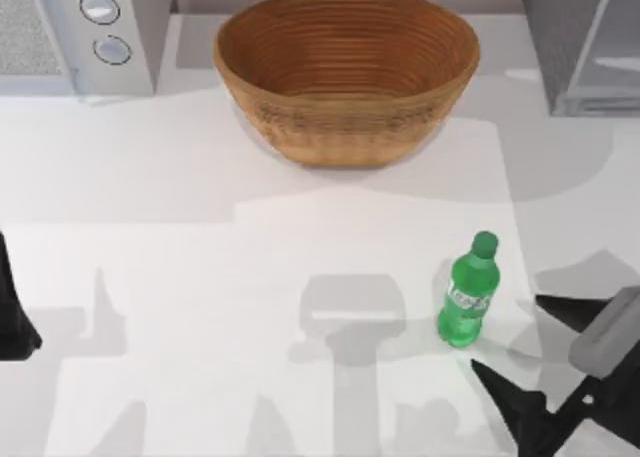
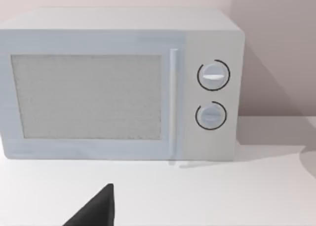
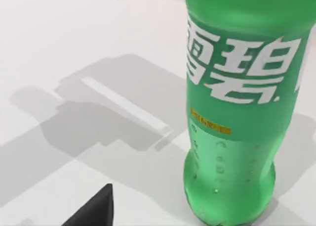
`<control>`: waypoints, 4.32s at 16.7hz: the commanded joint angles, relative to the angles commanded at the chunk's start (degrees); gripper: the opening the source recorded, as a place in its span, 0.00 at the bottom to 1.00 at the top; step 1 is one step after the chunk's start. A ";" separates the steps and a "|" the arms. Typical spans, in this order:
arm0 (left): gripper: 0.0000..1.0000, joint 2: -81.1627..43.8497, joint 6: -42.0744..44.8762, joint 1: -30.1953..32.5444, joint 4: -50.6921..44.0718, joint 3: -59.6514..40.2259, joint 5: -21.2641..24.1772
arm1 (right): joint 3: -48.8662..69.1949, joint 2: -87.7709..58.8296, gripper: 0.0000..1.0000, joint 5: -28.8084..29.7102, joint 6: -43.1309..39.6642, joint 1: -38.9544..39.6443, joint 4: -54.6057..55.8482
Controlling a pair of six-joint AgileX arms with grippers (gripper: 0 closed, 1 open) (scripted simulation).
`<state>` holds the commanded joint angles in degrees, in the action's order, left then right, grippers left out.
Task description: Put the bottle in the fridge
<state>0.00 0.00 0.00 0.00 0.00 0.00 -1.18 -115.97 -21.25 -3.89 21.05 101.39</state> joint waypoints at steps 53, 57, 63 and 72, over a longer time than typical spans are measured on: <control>1.00 0.00 0.00 0.00 0.00 0.00 0.00 | 11.45 5.35 0.01 0.15 -0.56 0.46 -13.50; 1.00 0.00 0.00 0.00 0.00 0.00 0.00 | 10.44 17.98 0.01 -10.16 -2.96 -9.59 -25.83; 1.00 0.00 0.00 0.00 0.00 0.00 0.00 | 8.48 31.35 0.01 -22.69 -6.39 -22.36 -39.49; 1.00 0.00 0.00 0.00 0.00 0.00 0.00 | 8.20 35.98 0.01 -20.46 -5.60 -22.43 -43.10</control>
<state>0.00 0.00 0.00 0.00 0.00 0.00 7.02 -79.99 -41.71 -9.49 -1.38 58.28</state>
